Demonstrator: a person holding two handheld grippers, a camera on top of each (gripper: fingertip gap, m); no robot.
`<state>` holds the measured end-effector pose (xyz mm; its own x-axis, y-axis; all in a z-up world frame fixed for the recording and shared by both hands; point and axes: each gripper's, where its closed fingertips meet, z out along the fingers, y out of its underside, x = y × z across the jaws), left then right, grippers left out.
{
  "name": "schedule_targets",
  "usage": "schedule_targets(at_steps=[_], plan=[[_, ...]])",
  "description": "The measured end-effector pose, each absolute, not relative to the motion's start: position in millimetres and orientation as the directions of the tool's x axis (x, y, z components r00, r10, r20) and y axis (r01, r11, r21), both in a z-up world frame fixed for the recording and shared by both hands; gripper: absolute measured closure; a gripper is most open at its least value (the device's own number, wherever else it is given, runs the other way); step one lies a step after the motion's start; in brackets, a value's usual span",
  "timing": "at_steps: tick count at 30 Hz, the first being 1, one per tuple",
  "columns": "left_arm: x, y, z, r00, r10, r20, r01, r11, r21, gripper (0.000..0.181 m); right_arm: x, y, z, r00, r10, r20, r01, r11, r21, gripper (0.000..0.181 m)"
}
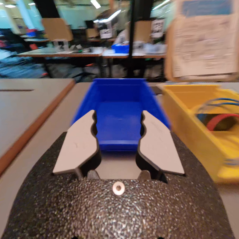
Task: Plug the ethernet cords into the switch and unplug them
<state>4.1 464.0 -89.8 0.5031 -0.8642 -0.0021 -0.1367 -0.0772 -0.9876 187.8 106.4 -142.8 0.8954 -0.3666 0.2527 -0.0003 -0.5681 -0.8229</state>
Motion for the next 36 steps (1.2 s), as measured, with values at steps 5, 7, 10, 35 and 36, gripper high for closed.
schedule_targets(at_steps=[5,7,10,35,36], plan=[[1,558,-150,0.527,-0.848,0.064,-0.268,-0.237,-0.934,0.116,170,121,-144,0.925,-0.323,0.200,0.001,-0.525,-0.851,0.106],[4,576,-167,0.552,-0.832,0.050,-0.296,-0.252,-0.921,0.123,159,128,-149,0.938,-0.291,0.186,0.008,-0.521,-0.854,0.105],[17,577,-177,0.512,-0.857,0.066,-0.271,-0.234,-0.934,0.155,151,133,-153,0.947,-0.260,0.190,0.029,-0.518,-0.855,0.101],[19,394,15,0.528,-0.827,0.194,0.291,-0.038,-0.956,0.178,129,178,-15,0.953,-0.303,0.011,0.066,0.172,-0.983,0.092],[28,377,17,0.512,-0.839,0.185,0.296,-0.029,-0.955,0.178,131,178,-10,0.949,-0.313,-0.022,0.047,0.212,-0.976,0.093]])
